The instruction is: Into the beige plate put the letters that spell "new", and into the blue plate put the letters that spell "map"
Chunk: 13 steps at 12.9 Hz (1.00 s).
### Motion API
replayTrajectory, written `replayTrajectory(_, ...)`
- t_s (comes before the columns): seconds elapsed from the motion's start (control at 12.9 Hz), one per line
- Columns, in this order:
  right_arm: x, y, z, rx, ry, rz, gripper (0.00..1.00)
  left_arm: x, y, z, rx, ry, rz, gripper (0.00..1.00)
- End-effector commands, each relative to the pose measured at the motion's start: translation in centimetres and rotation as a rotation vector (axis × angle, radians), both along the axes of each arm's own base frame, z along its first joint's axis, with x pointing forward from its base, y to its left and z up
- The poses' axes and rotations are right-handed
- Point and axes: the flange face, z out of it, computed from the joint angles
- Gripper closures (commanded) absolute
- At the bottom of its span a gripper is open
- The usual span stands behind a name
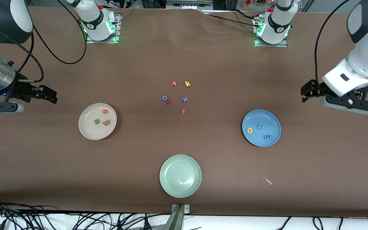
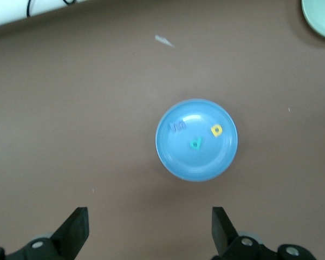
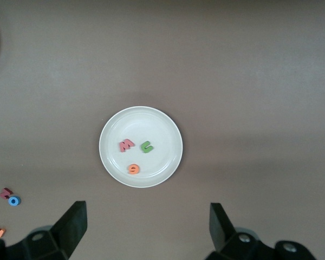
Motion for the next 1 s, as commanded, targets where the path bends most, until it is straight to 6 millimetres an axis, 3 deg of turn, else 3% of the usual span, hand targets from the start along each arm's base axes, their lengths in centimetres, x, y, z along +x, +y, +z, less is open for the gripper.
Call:
replayTrajectory(0.0, 0.0, 0.2, 0.6, -0.005, -0.008, 0.002, 0.0, -1.5, 0.9, 0.0, -0.018, 0.032, 0.013, 0.0)
replayTrajectory(0.23, 0.0, 0.2, 0.6, -0.005, -0.008, 0.002, 0.0, -0.3, 0.9, 1.2, -0.021, 0.045, 0.025, 0.0)
replayTrajectory(0.46, 0.0, 0.2, 0.6, -0.005, -0.006, 0.002, 0.0, 0.4, 0.3, -0.4, -0.031, 0.068, 0.019, 0.0)
replayTrajectory(0.93, 0.0, 0.1, 0.6, -0.005, -0.009, 0.0, 0.0, 1.0, 0.5, 0.1, -0.038, 0.07, 0.017, 0.0)
